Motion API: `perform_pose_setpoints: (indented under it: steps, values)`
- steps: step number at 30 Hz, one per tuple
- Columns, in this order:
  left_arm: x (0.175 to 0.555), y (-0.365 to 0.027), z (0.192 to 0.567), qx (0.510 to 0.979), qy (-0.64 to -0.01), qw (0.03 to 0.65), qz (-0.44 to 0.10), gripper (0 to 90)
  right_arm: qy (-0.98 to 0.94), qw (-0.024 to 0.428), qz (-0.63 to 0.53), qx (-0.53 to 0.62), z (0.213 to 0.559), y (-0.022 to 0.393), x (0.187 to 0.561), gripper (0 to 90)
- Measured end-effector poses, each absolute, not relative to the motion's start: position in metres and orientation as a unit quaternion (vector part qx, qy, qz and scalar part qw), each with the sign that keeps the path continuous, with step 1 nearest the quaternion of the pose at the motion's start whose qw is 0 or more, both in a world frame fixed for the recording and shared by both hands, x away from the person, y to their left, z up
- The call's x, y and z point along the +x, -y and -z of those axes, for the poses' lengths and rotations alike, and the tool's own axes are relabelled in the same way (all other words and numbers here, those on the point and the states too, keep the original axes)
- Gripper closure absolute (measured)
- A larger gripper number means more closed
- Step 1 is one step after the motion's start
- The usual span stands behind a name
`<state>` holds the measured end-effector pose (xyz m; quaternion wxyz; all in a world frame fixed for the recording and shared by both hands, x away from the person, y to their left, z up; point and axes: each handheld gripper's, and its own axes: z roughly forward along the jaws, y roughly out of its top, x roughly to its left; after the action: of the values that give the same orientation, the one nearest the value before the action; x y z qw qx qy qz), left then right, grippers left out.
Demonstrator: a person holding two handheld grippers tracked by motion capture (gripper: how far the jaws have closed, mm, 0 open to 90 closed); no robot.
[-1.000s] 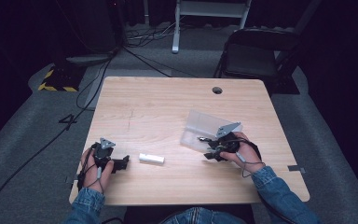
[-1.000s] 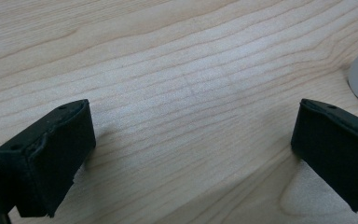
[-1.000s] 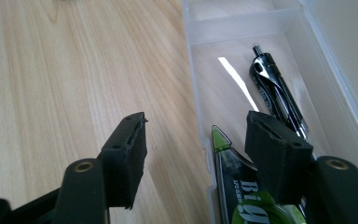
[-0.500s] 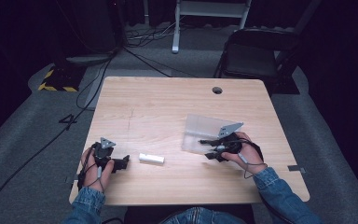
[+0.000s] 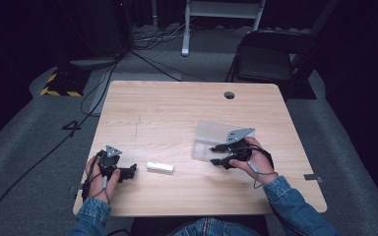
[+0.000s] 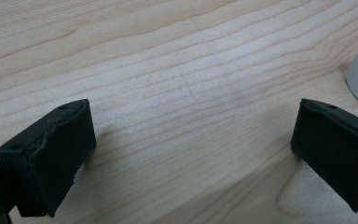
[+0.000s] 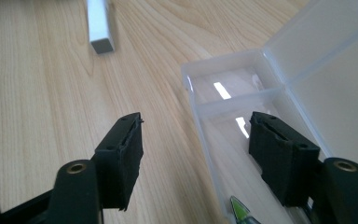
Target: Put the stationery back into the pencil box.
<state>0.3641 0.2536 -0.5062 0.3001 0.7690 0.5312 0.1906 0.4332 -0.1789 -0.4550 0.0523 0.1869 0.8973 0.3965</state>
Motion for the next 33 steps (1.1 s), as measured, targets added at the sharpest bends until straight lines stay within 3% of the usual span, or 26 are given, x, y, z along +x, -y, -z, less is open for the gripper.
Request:
perform_pose_setpoints:
  steps: [21,33]
  values:
    - [0.355,-0.256,0.506,0.770,-0.531,0.299,-0.192,0.0,-0.894,0.050,-0.417,0.160,0.439,0.125,0.429,36.0]
    - [0.355,-0.256,0.506,0.770,-0.531,0.299,-0.191,0.0,-0.896,0.027,-0.417,0.151,0.451,0.082,0.426,37.6]
